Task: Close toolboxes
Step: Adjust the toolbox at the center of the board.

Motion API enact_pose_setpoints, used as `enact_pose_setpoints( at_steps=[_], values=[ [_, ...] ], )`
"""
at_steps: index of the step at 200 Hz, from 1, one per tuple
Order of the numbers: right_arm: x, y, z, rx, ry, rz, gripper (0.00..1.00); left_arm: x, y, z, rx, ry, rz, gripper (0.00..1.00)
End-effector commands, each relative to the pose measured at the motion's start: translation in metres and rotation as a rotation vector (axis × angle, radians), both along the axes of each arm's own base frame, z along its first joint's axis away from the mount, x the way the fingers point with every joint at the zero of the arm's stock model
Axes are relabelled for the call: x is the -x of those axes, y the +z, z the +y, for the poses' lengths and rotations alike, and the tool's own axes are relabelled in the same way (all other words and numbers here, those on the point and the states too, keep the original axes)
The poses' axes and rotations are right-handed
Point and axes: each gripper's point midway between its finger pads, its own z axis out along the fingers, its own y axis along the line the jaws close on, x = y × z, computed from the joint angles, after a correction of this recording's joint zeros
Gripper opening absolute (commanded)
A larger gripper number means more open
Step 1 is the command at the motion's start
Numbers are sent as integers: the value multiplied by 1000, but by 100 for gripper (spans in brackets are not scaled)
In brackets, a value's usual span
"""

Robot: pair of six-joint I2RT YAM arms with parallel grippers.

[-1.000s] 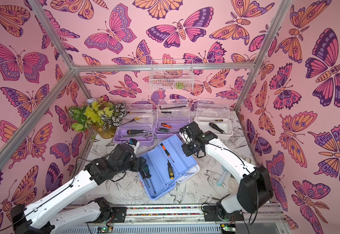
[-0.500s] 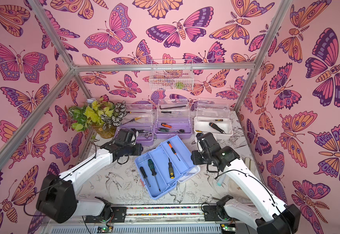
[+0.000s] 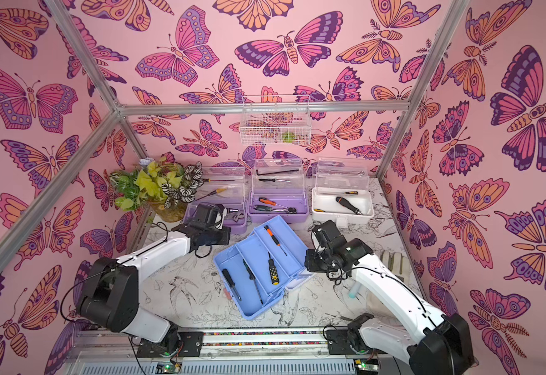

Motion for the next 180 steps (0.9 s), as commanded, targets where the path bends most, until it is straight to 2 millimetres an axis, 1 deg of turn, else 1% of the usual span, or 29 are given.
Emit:
enact_pose_setpoints(
  at_steps=[1, 24, 43, 62, 90, 91, 94, 105, 113, 117, 126, 133, 141, 150, 155, 158, 162, 173, 180],
  values=[
    [-13, 5, 9, -7, 25, -13, 27, 19, -16, -6, 36, -7, 54, 2],
    [-25, 11, 12, 19, 37, -19, 28, 49, -27, -12, 68, -9, 115, 2],
    [-40, 17, 18, 34, 52, -31, 27, 74, -30, -17, 91, -8, 137, 3],
    [-53, 21, 30, 18, 80, -26, 27, 92, -30, -19, 63, -5, 124, 10],
    [-75, 27, 55, -32, 133, -16, 27, 112, -28, -25, 26, -7, 119, 12],
    [-75, 27, 55, -33, 135, -15, 27, 111, -23, -26, 37, -8, 104, 12],
    [-77, 27, 57, -35, 141, -11, 27, 113, -17, -27, 48, -9, 92, 12],
    [-83, 29, 64, -43, 160, -5, 29, 118, -11, -31, 60, -11, 83, 13],
    [-87, 35, 67, -47, 170, -12, 31, 122, -6, -33, 68, -11, 76, 15],
    [-90, 27, 69, -37, 174, 8, 32, 124, -4, -34, 73, -10, 74, 16],
    [-95, 29, 70, -31, 185, 10, 36, 128, 0, -35, 85, -11, 70, 18],
    [-97, 32, 68, -20, 186, 14, 36, 130, 5, -36, 90, -10, 59, 20],
    [-100, 37, 60, 3, 168, 4, 37, 131, 9, -34, 87, -10, 48, 24],
    [-102, 46, 45, 37, 128, -21, 38, 131, 14, -29, 67, -3, 36, 31],
    [-100, 48, 36, 62, 100, -24, 39, 131, 17, -26, 54, 0, 26, 36],
    [-97, 57, 29, 72, 84, -49, 40, 131, 19, -24, 45, 0, 21, 38],
    [-94, 61, 20, 95, 62, -63, 41, 131, 22, -22, 35, -2, 15, 41],
    [-80, 67, 1, 139, 20, -81, 44, 129, 31, -19, 11, -10, -3, 48],
    [-67, 65, -8, 150, 3, -76, 45, 127, 37, -19, 0, -20, -15, 50]
  ],
)
